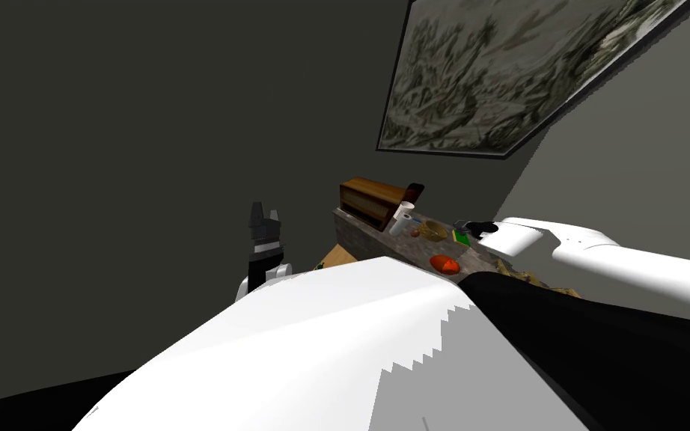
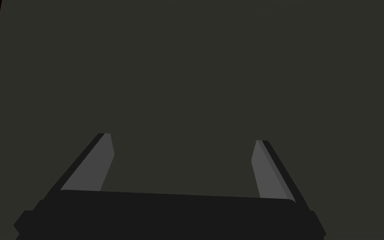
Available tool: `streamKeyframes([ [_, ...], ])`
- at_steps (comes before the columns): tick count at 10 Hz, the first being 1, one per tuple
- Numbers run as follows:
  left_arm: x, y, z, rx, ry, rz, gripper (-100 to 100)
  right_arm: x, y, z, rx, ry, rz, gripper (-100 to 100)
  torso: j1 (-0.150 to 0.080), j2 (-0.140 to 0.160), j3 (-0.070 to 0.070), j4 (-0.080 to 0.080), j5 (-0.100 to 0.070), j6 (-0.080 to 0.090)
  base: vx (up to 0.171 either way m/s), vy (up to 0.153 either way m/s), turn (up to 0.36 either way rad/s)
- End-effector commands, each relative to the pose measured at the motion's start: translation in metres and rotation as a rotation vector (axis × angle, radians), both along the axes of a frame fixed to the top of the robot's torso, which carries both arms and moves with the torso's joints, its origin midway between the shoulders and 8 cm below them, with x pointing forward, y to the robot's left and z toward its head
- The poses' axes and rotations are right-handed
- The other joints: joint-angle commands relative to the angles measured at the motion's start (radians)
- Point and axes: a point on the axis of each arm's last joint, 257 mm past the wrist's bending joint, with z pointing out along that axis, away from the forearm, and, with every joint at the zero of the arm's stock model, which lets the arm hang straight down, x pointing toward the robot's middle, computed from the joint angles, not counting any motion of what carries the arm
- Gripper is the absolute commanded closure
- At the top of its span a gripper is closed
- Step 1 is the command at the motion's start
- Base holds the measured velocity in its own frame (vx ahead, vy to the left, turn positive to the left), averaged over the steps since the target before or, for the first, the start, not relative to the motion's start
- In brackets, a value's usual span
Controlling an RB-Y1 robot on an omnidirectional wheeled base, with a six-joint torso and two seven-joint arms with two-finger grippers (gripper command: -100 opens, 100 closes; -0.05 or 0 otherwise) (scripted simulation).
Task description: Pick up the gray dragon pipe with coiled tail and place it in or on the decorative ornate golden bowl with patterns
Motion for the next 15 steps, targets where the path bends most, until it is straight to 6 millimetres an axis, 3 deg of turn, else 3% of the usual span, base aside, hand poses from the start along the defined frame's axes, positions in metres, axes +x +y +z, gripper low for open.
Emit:
streamKeyframes([
  [1, 0.0, 0.0, 0.0, 0.0, 0.0, 0.0, 0, -0.003, 0.006, -0.003, 0.014, 0.019, -0.005, 100, 0.0, 0.0, 0.0, 0.0, 0.0, 0.0, 0.05, -0.031, 0.074],
  [7, 0.0, 0.0, 0.0, 0.0, 0.0, 0.0, 0, -0.013, 0.023, -0.016, 0.053, 0.07, -0.017, 100, 0.0, 0.0, 0.0, 0.0, 0.0, 0.001, 0.049, -0.028, 0.07],
  [8, 0.0, 0.0, 0.0, 0.0, 0.0, 0.0, 0, -0.013, 0.023, -0.016, 0.054, 0.071, -0.016, -100, 0.001, 0.002, 0.001, 0.0, 0.0, 0.001, 0.006, -0.003, 0.001],
  [12, 0.0, 0.0, 0.0, 0.0, 0.0, 0.0, 0, -0.013, 0.023, -0.016, 0.054, 0.071, -0.016, -100, 0.002, 0.005, 0.003, 0.001, 0.001, 0.001, 0.0, 0.0, 0.0],
  [13, 0.0, 0.0, 0.0, 0.0, 0.0, 0.0, 0, -0.013, 0.023, -0.016, 0.054, 0.071, -0.016, 0, 0.002, 0.005, 0.003, 0.001, 0.001, 0.002, 0.0, 0.0, 0.0],
  [14, 0.0, 0.0, 0.0, 0.0, 0.0, 0.0, 0, -0.002, 0.026, -0.008, 0.048, 0.069, -0.011, -100, 0.002, 0.005, 0.003, 0.001, 0.001, 0.002, -0.022, -0.016, -0.049],
  [15, 0.0, 0.0, 0.0, 0.0, 0.0, 0.0, 0, 0.01, 0.03, 0.0, 0.044, 0.067, -0.006, -100, 0.001, 0.006, 0.003, 0.001, 0.001, 0.002, -0.05, -0.037, -0.078],
])
